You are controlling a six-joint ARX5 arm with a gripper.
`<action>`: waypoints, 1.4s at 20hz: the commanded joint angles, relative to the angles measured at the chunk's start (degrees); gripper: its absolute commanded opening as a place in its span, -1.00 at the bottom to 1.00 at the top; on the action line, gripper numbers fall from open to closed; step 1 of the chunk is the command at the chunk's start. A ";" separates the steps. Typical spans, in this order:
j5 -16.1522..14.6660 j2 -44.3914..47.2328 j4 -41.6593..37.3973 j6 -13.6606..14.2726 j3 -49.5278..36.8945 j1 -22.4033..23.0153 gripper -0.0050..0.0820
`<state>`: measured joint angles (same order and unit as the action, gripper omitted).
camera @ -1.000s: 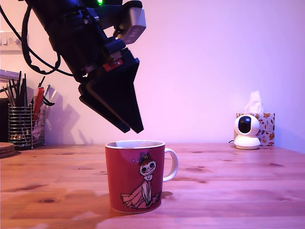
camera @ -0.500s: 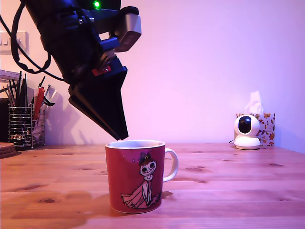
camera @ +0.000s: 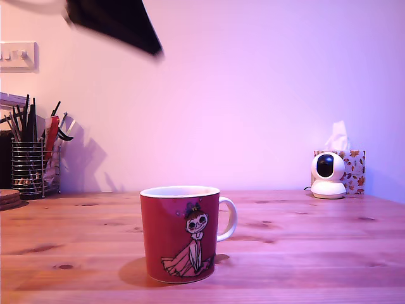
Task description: Pick up the coffee capsules on the table and drop them inside the coffee cup
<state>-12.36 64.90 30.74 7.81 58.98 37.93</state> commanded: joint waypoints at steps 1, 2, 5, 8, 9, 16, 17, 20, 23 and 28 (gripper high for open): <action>1.16 -2.32 -1.42 -0.33 -4.44 -1.49 -0.93; 1.68 -3.93 -2.16 -0.37 -5.66 -2.60 -0.93; 2.36 -8.85 -4.04 -0.33 -8.90 -6.82 -0.93; 2.34 -12.72 -5.53 -0.33 -11.41 -10.19 -0.93; 2.34 -13.77 -5.55 -0.33 -12.04 -11.13 -0.93; 2.36 -20.50 -7.10 -1.62 -17.97 -15.96 -0.93; 2.36 -21.64 -7.17 -1.95 -18.78 -16.35 -0.93; 2.78 -25.16 -7.39 -2.03 -20.81 -17.09 -0.93; 3.87 -28.48 -7.30 -3.08 -22.34 -17.49 -0.93; 4.07 -30.95 -6.73 -3.10 -22.34 -17.46 -0.93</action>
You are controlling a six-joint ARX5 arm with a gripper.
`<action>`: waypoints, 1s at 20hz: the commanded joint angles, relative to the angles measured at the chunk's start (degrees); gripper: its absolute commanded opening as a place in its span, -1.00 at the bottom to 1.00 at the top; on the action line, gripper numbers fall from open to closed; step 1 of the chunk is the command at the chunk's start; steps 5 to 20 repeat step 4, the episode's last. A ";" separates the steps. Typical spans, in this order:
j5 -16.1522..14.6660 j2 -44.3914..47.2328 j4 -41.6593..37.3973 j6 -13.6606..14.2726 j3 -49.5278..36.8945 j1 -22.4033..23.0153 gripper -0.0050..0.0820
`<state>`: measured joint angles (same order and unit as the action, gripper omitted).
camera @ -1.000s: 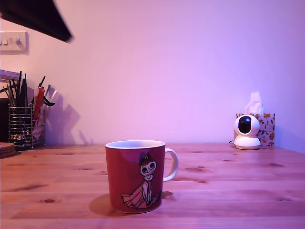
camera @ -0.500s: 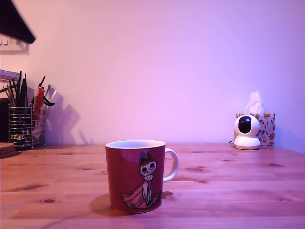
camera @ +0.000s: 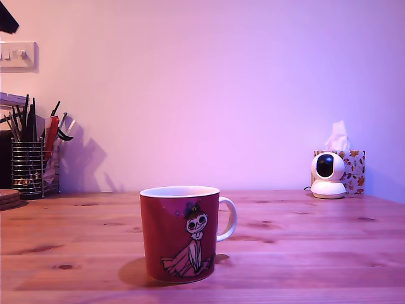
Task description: Pick up the coffee capsules on the table and drop them inside the coffee cup
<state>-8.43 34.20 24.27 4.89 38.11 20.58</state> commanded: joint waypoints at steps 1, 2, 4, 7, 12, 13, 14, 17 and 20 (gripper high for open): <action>0.13 -0.24 -0.31 -0.17 -1.46 -0.11 -0.93; 0.13 -0.24 -0.28 -0.17 -1.46 -0.11 -0.93; 0.11 -0.24 -0.17 -0.17 -1.46 -0.11 -0.93; 0.11 -0.24 -0.17 -0.17 -1.46 -0.11 -0.93; 0.11 -0.24 -0.17 -0.17 -1.46 -0.11 -0.93; 0.11 -0.24 -0.17 -0.17 -1.46 -0.11 -0.93; 0.11 -0.24 -0.17 -0.17 -1.46 -0.11 -0.93; 0.11 -0.24 -0.17 -0.17 -1.46 -0.11 -0.93; 0.11 -0.24 -0.17 -0.17 -1.46 -0.11 -0.93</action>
